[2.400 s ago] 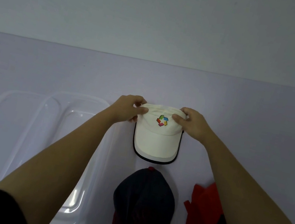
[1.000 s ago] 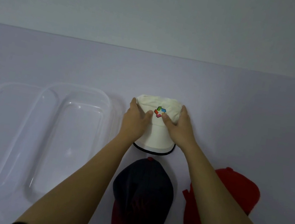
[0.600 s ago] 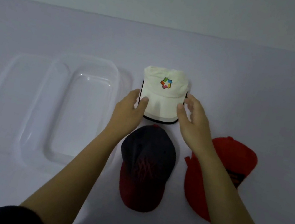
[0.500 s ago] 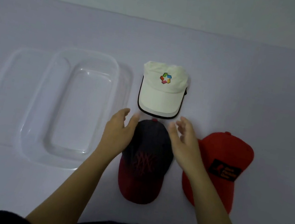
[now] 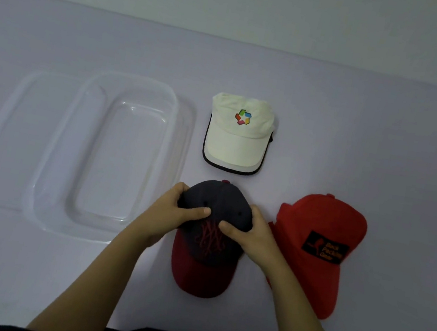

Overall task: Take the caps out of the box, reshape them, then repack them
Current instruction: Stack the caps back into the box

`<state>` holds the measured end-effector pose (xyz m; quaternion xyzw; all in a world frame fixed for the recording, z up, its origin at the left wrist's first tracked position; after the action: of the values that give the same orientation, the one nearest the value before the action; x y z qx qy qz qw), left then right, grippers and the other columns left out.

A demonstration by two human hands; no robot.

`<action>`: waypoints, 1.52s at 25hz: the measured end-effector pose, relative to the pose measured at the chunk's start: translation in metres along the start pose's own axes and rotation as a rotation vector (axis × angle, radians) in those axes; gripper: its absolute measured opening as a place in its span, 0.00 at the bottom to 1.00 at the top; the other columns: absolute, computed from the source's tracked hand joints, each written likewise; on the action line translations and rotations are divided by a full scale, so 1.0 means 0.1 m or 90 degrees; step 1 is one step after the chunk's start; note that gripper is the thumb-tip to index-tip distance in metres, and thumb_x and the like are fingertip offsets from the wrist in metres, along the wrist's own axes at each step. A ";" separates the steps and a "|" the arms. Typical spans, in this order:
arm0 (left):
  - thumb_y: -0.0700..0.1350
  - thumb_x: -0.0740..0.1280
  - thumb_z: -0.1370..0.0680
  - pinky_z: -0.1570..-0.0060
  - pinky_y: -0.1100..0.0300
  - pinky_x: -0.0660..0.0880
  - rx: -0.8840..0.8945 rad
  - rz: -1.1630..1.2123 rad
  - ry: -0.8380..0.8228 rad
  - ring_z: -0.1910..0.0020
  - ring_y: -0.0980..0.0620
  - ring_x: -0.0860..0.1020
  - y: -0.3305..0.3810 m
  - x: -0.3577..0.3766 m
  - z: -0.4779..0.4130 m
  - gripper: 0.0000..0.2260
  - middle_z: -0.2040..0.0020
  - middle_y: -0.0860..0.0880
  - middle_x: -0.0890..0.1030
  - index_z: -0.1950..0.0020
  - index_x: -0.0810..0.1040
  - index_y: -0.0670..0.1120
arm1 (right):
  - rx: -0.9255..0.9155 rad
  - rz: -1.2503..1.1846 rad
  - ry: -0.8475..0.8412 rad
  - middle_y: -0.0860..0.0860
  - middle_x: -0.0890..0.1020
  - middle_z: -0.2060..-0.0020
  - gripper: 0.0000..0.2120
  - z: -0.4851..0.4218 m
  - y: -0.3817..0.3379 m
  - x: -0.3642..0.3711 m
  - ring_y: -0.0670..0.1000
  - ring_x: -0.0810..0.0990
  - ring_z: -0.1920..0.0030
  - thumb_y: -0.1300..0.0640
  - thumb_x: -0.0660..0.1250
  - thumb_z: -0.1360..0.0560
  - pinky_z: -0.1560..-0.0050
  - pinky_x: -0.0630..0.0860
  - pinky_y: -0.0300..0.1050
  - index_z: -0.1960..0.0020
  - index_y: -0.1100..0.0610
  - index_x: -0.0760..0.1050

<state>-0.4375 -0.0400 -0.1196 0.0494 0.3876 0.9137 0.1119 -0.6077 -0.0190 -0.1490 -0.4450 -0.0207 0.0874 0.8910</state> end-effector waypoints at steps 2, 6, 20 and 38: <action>0.43 0.73 0.28 0.53 0.55 0.80 -0.021 -0.016 -0.041 0.49 0.49 0.81 0.03 0.02 -0.04 0.19 0.47 0.48 0.81 0.41 0.71 0.47 | 0.004 -0.013 -0.044 0.49 0.78 0.41 0.30 -0.02 -0.01 0.03 0.48 0.78 0.42 0.51 0.77 0.35 0.43 0.78 0.47 0.38 0.51 0.68; 0.45 0.70 0.26 0.49 0.53 0.78 -0.038 -0.059 -0.107 0.47 0.49 0.81 0.04 0.11 -0.10 0.14 0.46 0.50 0.82 0.41 0.75 0.50 | 0.013 0.040 -0.115 0.45 0.73 0.40 0.37 -0.02 -0.01 0.07 0.48 0.75 0.39 0.56 0.78 0.35 0.42 0.76 0.45 0.35 0.49 0.58; 0.45 0.67 0.24 0.44 0.46 0.77 0.019 -0.073 -0.095 0.46 0.46 0.80 0.28 0.10 0.16 0.11 0.45 0.46 0.82 0.42 0.76 0.47 | -0.043 -0.154 -0.060 0.55 0.79 0.41 0.17 0.13 -0.23 -0.04 0.51 0.79 0.43 0.61 0.70 0.28 0.46 0.78 0.43 0.40 0.54 0.71; 0.46 0.63 0.21 0.47 0.47 0.79 0.131 -0.096 -0.045 0.45 0.46 0.80 1.07 -2.10 0.55 0.12 0.45 0.43 0.82 0.42 0.78 0.42 | -0.117 -0.097 -0.072 0.56 0.79 0.43 0.12 -0.35 -1.61 1.60 0.55 0.78 0.42 0.62 0.67 0.25 0.38 0.74 0.51 0.42 0.57 0.71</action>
<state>-0.2423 -0.1246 -0.0052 0.0638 0.4777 0.8557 0.1883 -0.4238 -0.1130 -0.0483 -0.5165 -0.1124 0.0424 0.8478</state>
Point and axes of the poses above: each hand's wrist, its own z-axis away from the middle knuckle, its own x-axis out of the palm, y = z × x, the point moved 9 cm from there along -z, towards the middle knuckle
